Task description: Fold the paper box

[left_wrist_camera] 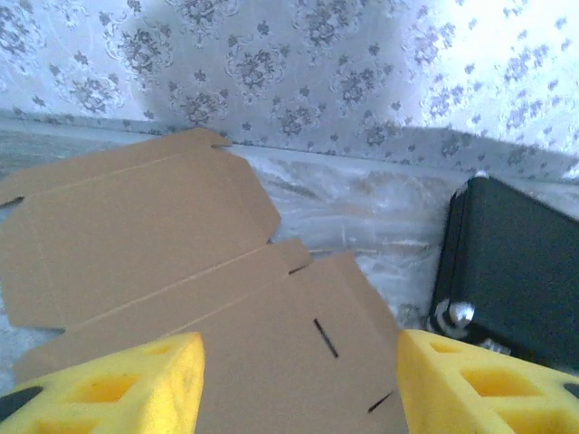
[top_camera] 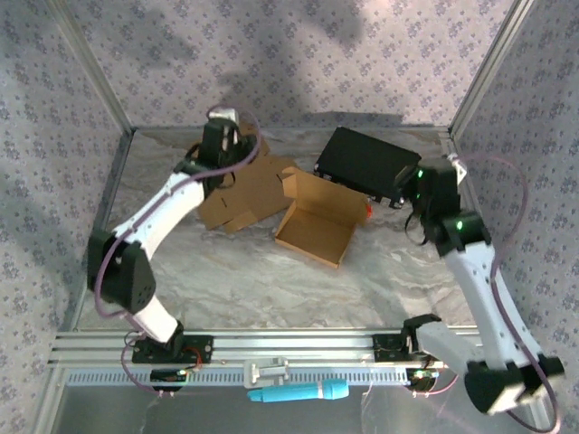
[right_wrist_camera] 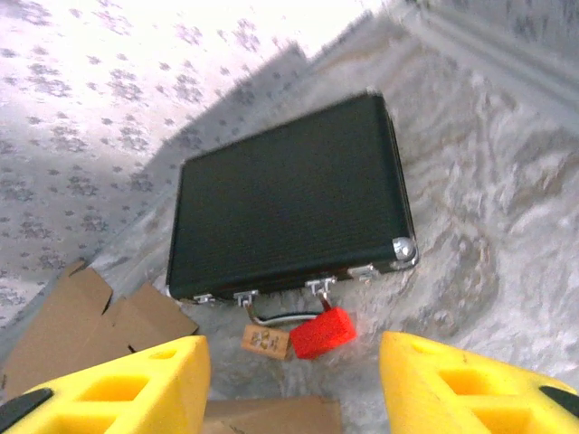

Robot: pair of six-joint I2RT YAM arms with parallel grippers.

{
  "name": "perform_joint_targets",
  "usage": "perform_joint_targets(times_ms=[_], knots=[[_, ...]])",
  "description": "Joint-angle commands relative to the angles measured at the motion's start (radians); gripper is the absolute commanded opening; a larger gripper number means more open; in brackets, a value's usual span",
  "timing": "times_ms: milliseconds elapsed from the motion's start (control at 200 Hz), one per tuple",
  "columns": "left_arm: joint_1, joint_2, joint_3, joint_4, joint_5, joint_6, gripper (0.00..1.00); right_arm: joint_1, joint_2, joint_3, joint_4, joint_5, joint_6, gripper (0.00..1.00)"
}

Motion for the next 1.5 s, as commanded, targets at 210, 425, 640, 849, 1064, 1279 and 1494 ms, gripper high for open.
perform_joint_targets(times_ms=[210, 425, 640, 849, 1064, 1279, 1494], knots=[[0.089, 0.458, 0.654, -0.526, 0.426, -0.285, 0.56, -0.141, 0.467, 0.305, -0.311, -0.599, 0.179, 0.57], [0.06, 0.737, 1.087, -0.872, 0.584, -0.347, 0.54, -0.107, 0.54, 0.282, -0.279, -0.635, 0.288, 0.59], [0.026, 0.743, 1.045, -0.892, 0.664, -0.359, 0.57, -0.104, 0.555, 0.208, -0.228, -0.702, 0.346, 0.61], [-0.014, 0.717, 0.979, -0.85, 0.711, -0.383, 0.57, -0.11, 0.546, 0.151, -0.19, -0.73, 0.377, 0.62], [-0.032, 0.631, 0.806, -0.769, 0.707, -0.416, 0.57, -0.107, 0.528, 0.1, -0.156, -0.758, 0.412, 0.62], [-0.044, 0.562, 0.663, -0.667, 0.729, -0.457, 0.57, -0.101, 0.527, 0.066, -0.109, -0.782, 0.441, 0.62], [-0.044, 0.53, 0.642, -0.684, 0.688, -0.427, 0.57, -0.113, 0.524, 0.093, -0.174, -0.78, 0.368, 0.63]])
